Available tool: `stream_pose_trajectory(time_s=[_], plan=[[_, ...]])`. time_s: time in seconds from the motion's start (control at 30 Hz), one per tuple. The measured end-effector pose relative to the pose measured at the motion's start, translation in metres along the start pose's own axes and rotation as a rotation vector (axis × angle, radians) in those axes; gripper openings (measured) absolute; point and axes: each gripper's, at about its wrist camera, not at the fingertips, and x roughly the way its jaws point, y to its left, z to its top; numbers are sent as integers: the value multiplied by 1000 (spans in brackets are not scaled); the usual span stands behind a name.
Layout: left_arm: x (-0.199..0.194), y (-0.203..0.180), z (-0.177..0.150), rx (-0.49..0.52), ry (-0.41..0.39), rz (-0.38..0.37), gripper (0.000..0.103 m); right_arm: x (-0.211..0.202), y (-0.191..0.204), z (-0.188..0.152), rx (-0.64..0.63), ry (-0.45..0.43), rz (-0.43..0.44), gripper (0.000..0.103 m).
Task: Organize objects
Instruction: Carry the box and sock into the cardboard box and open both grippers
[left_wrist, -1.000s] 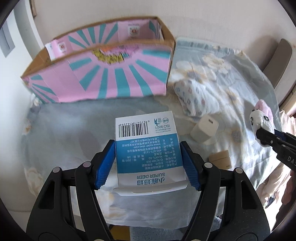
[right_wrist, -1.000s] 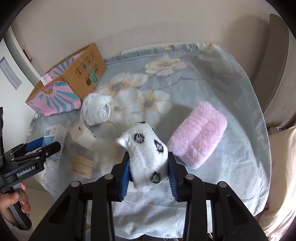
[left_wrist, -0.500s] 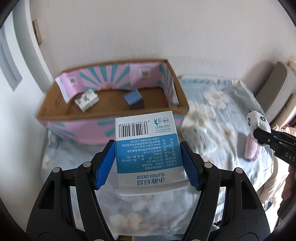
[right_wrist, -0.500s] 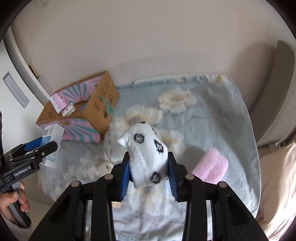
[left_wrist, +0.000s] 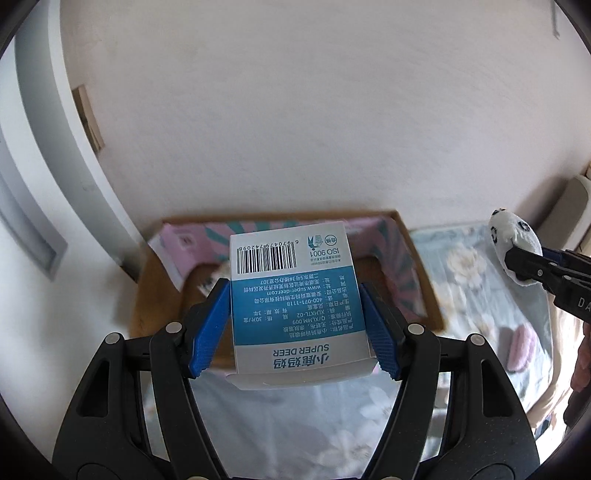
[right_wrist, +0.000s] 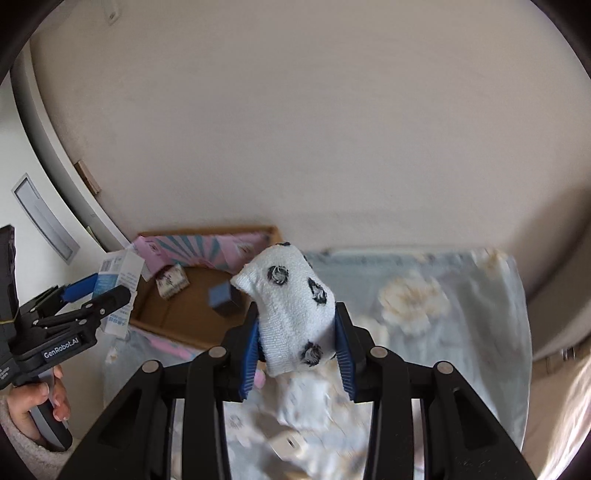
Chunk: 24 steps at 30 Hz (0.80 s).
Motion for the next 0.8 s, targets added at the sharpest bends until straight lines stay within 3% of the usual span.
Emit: stream_pose_trajectory(time_s=[0.37, 0.8], plan=[[58, 71, 18, -41, 71, 42, 66, 72, 63, 45, -101, 88, 73, 34], [117, 105, -5, -54, 197, 44, 66, 147, 110, 32, -136, 262, 147, 34]])
